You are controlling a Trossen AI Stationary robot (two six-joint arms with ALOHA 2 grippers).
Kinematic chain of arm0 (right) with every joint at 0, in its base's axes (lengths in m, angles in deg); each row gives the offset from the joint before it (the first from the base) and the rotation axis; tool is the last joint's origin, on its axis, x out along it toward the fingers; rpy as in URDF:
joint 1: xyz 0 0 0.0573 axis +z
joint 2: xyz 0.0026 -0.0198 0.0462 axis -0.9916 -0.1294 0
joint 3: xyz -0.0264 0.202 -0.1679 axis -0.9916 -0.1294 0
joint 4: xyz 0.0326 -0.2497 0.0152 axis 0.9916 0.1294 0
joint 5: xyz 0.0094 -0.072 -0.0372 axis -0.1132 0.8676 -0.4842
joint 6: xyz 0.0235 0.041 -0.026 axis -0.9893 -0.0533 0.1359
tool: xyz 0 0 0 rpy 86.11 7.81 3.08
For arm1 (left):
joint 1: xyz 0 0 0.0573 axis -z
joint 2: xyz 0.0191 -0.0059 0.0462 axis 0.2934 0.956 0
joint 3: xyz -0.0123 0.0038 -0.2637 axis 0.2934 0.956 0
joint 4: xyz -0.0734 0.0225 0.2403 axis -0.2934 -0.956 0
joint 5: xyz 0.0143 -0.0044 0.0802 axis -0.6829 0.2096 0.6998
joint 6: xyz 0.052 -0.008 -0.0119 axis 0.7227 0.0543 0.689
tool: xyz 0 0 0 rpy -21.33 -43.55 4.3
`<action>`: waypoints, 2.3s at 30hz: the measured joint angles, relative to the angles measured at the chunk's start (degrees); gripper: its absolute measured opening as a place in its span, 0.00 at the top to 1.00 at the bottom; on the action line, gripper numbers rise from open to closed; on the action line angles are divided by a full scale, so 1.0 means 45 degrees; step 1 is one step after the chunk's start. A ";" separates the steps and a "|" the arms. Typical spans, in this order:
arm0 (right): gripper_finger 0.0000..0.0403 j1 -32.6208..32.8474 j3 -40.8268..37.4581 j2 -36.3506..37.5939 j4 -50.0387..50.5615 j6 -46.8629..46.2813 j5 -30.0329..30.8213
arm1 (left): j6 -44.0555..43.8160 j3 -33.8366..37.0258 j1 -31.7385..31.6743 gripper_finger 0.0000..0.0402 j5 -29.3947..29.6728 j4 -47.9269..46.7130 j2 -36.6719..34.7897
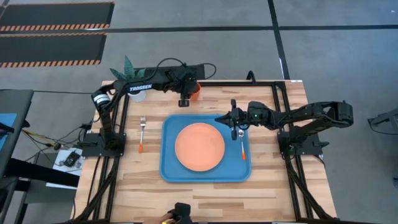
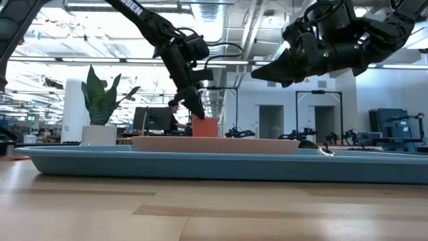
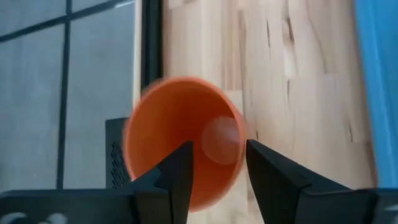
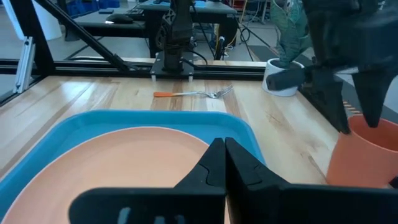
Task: Pick and place plate/cup/fork/spoon on tray
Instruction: Put the orange cup on the blue tray above the orange plate
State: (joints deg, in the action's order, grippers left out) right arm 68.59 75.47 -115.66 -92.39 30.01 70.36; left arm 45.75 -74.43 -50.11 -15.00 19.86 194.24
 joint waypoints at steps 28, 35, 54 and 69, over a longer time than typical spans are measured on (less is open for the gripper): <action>0.98 -0.0016 0.0000 0.0000 0.0111 0.0084 0.0000 | -0.3445 -0.3005 0.0772 0.99 -0.0226 -0.7315 0.0083; 0.98 -0.0016 0.0000 0.0000 0.0309 0.0123 0.0000 | -0.6149 -0.1163 0.2200 1.00 -0.0319 -0.7602 -0.2070; 0.98 -0.0011 0.0000 0.0000 -0.0044 0.0074 0.0000 | -0.9937 0.4297 0.3712 1.00 -0.0250 -0.4329 -0.5256; 0.98 -0.0011 0.0000 0.0000 -0.0165 -0.0023 0.0005 | -1.0385 0.4297 0.3868 1.00 -0.0653 -0.4017 -0.5228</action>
State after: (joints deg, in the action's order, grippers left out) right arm 68.54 75.47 -115.66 -93.13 29.91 70.39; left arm -0.99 -55.10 -32.70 -17.94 1.79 170.71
